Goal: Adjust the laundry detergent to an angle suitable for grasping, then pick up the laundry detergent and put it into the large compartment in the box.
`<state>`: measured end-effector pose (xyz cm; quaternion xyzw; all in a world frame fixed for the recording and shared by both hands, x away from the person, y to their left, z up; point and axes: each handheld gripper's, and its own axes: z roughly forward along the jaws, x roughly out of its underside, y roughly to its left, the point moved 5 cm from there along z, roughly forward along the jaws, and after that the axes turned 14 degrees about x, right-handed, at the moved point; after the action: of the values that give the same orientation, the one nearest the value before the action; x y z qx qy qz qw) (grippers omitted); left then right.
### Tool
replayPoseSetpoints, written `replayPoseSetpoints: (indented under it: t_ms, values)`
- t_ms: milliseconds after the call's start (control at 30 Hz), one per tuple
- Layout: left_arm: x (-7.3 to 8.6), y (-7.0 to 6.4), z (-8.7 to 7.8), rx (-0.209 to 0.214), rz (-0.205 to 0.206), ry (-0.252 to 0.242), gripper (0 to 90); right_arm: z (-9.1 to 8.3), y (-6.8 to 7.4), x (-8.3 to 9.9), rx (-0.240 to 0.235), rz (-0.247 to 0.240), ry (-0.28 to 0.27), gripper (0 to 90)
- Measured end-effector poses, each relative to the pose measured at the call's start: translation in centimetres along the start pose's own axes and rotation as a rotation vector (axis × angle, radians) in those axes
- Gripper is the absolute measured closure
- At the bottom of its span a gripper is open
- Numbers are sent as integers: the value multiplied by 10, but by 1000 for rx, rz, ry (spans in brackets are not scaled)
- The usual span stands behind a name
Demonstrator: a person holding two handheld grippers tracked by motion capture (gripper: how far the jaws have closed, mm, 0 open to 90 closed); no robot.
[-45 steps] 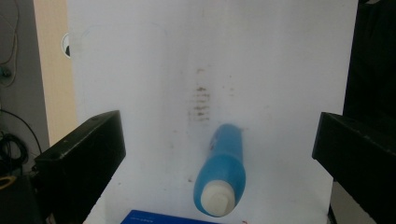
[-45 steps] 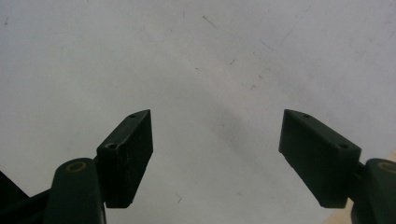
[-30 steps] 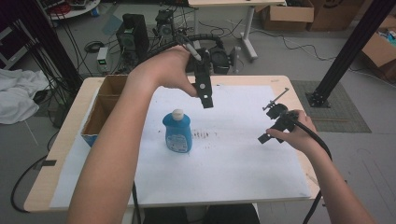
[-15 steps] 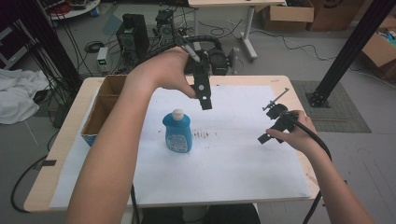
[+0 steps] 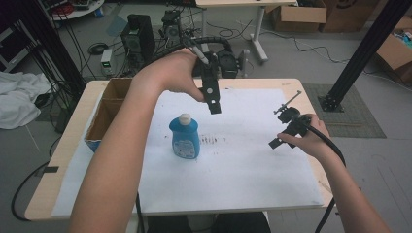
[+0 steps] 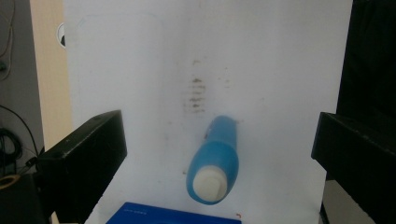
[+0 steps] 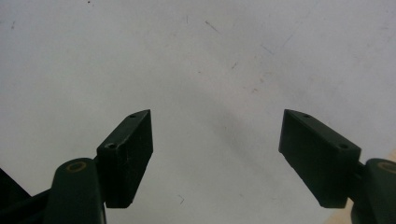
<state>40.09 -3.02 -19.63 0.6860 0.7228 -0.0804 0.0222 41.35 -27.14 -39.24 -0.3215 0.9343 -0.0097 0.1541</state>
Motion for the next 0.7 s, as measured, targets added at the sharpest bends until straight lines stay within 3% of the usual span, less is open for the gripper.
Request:
replayPoseSetpoints:
  t_ms: [300, 700]
  values:
    - [3, 0, -1, -4, 1, -6, 43, -2, 1, -1, -1, -1, -6, 261]
    - [34, 4, 5, -14, -10, 4, 55, 0, 2, 0, 0, -2, -7, 265]
